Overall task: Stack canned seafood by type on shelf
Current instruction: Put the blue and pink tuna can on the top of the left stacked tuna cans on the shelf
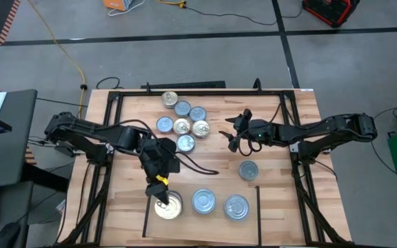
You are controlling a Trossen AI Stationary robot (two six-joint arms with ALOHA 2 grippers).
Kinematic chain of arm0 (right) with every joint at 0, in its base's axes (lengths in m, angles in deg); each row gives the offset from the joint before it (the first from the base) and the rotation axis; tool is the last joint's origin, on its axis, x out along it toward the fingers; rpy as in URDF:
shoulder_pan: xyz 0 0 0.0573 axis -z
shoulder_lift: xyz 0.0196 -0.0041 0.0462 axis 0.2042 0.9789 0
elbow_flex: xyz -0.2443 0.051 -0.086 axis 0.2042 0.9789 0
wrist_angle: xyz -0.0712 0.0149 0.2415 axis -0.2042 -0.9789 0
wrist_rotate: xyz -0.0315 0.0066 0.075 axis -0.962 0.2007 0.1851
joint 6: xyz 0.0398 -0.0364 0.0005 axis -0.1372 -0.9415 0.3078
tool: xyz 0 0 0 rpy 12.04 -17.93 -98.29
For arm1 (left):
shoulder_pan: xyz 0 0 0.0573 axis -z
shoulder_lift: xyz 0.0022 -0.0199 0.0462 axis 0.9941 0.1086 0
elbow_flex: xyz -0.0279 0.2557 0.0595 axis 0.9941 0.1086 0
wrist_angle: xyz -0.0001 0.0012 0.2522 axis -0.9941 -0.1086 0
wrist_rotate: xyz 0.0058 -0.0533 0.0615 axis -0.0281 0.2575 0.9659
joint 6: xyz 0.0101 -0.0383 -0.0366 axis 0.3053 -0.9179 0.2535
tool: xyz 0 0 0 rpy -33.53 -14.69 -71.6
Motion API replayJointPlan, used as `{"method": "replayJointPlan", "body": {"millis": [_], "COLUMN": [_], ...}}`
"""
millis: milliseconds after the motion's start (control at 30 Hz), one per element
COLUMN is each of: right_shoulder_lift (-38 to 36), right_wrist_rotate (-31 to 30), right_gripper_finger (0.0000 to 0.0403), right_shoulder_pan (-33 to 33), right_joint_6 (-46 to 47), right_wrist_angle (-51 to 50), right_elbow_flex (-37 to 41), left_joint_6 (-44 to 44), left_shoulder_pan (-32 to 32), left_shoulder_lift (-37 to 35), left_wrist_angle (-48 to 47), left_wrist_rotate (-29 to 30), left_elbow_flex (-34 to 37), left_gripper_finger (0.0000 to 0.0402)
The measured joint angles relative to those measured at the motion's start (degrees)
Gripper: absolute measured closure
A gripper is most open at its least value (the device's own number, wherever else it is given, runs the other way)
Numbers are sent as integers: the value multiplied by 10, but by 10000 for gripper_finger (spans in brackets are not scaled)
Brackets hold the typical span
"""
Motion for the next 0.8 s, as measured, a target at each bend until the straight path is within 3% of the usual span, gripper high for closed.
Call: {"method": "replayJointPlan", "body": {"millis": [467, 800], "right_shoulder_lift": [0, 0], "right_wrist_rotate": [1, 1], "right_gripper_finger": [101, 101], "right_shoulder_pan": [0, 0], "right_joint_6": [6, 11], "right_wrist_angle": [3, 3], "right_elbow_flex": [0, 0], "left_joint_6": [29, 63], "left_shoulder_pan": [-8, -13], "left_shoulder_lift": [-1, 1], "left_wrist_angle": [-2, -14], "left_wrist_rotate": [17, 63], "left_elbow_flex": [7, 9], "left_gripper_finger": [188, 142]}}
